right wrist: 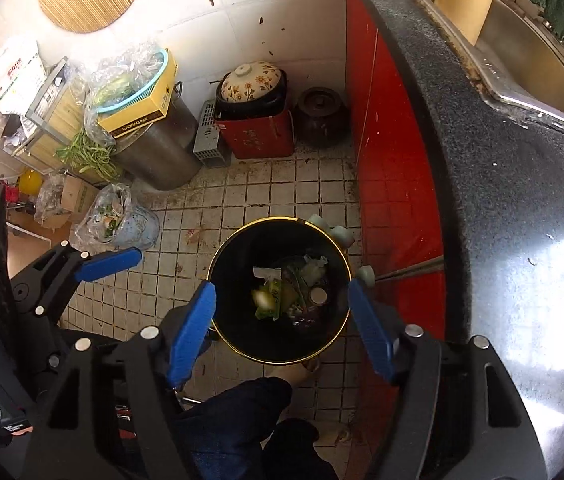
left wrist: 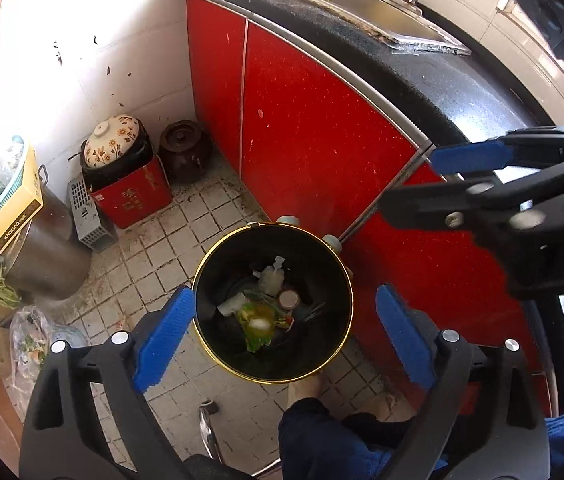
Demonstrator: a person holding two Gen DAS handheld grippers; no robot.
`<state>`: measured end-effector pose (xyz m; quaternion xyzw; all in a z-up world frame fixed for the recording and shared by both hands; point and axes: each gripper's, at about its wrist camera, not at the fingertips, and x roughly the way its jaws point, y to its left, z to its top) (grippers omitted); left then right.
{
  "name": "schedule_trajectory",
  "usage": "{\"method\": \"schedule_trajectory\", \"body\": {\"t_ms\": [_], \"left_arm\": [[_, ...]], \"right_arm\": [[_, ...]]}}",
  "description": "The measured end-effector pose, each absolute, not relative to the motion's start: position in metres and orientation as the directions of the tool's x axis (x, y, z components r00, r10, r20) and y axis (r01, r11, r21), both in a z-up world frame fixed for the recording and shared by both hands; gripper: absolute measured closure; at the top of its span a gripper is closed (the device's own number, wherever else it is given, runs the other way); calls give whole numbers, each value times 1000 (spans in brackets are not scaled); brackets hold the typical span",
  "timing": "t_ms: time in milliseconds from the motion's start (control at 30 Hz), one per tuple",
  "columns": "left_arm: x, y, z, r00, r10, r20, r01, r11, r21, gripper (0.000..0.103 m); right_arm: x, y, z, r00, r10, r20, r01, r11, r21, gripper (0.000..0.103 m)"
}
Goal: Collect trash
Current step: 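Carry tape roll and blister packet to the bin and open both tools, then move both open tools back over the countertop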
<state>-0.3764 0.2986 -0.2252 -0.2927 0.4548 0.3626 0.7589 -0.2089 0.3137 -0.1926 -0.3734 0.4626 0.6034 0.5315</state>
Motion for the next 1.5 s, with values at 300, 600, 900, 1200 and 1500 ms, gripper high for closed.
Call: {"method": "schedule_trajectory", "body": {"t_ms": [300,600,900,1200,1500], "left_arm": [[-333,275,-183,319,318,-893,-758,651,-38,8],[-191,194,-131,499,171,-850,-435,897,-75,7],[-58,80,-106,560,-10,-828,-81,995,-67,7],[-9,30,-108,548,-48,-835,27,999,-39,7],[44,42,-130,510,-12,-860,34,999,7,7]], "right_arm": [[-144,237,-127,-70,453,-889,-970,176,166,22],[-24,47,-72,270,474,-838,-775,624,103,19],[34,-147,-59,485,296,-823,-404,910,89,19],[36,-219,-74,504,245,-828,-281,953,111,19],[79,-204,-109,449,240,-861,-291,950,113,19]]}}
